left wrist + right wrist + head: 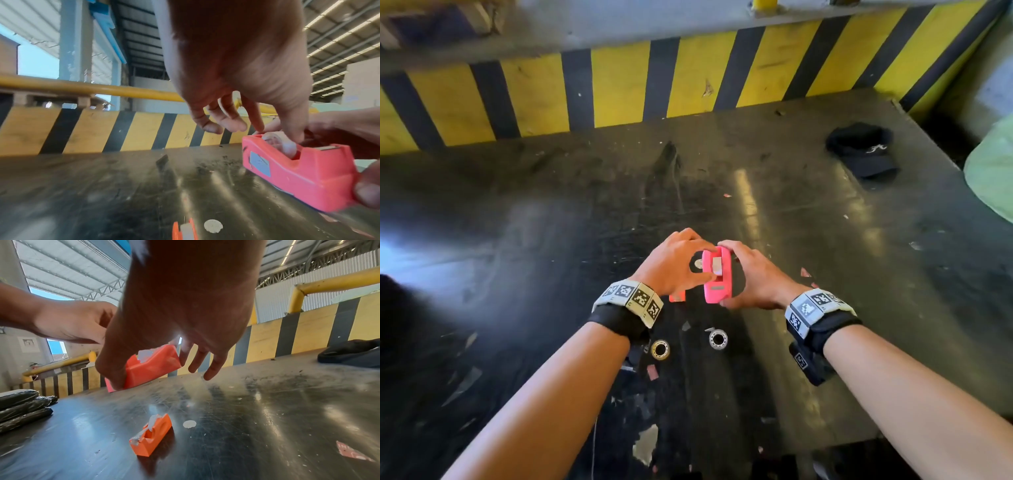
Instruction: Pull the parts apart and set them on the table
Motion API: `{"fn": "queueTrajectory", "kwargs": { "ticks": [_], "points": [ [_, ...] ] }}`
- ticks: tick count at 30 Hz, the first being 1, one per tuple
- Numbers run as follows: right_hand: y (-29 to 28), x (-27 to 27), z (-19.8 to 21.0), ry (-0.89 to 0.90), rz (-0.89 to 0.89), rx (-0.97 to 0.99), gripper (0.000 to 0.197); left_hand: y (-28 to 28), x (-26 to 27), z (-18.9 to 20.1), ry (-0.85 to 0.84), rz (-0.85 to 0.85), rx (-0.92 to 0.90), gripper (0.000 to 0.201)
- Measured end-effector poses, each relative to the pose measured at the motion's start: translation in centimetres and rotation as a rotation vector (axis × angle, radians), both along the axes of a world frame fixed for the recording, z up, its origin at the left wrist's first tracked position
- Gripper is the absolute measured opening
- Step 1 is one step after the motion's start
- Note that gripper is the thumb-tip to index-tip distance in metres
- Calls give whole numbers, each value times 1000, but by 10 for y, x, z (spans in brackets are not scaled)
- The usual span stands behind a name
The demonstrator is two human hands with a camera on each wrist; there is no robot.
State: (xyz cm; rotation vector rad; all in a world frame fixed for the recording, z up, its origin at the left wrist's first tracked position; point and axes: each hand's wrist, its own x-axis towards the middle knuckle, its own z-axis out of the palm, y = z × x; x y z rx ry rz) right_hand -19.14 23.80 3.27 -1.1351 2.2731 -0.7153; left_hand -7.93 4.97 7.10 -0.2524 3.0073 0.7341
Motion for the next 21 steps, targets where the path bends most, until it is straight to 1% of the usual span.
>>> {"fn": "queueTrajectory", "kwargs": {
  "ticks": [2,4,7,10,13,21],
  "points": [
    [5,6,4,10,-6,-16,114,8,1,5,-74,-27,-67,57],
    [9,12,5,15,-1,-27,114,15,3,8,-98,-31,-113,54],
    [13,21,3,14,15,-28,114,25,8,6,-111,-17,-128,44],
    [17,30,-1,4,18,-16,113,31,16,1,-129,-19,-129,45],
    [22,36,-5,-20,16,-5,113,32,24,0,-124,-11,-89,47],
    [22,42,-10,-49,40,34,112,32,38,5,-96,41,76,37]
  ]
}}
